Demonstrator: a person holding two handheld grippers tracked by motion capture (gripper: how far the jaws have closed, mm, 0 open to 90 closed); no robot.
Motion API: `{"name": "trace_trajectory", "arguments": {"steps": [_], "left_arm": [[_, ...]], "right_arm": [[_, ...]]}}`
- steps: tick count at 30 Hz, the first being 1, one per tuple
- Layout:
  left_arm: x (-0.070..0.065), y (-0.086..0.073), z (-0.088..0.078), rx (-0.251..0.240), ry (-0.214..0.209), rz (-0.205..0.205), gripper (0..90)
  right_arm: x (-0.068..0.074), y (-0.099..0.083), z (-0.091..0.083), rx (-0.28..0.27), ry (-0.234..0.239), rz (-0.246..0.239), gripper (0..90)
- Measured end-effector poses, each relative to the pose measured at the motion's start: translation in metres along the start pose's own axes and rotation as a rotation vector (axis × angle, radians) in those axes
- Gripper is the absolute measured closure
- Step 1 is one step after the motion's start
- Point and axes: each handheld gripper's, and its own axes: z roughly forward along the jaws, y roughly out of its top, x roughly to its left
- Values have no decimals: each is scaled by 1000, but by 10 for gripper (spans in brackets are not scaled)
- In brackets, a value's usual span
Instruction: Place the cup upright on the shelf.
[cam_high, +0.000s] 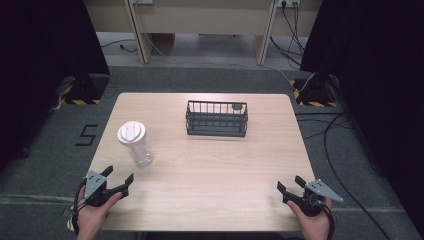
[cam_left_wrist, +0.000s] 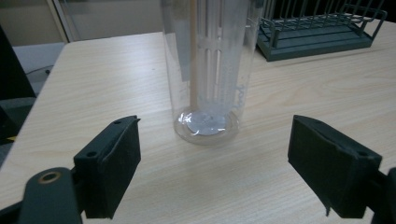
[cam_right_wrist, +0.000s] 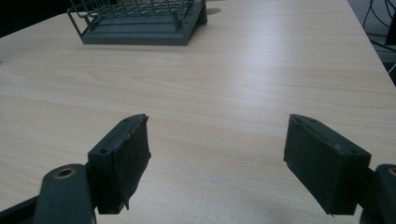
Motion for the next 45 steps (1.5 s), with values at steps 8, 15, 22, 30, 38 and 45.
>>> {"name": "trace_trajectory", "arguments": {"steps": [8,15,22,30,38,45], "left_arm": [[-1,3,6,-4,-15,5,151],[-3,17,19,-17,-36,11,144],[-3,21,27,-13,-38,10,144],[0,25,45,4,-28,4,144],[0,29,65,15,-22,13,145],[0,33,78,13,-12,12,143]], "right_arm": [[1,0,0,0,-4,-15,226],[1,0,0,-2,-5,-17,226],[1,0,0,2,0,-5,227],[1,0,0,6,0,-12,227],[1,0,1,9,2,-11,228],[1,0,1,13,0,-10,228]]}}
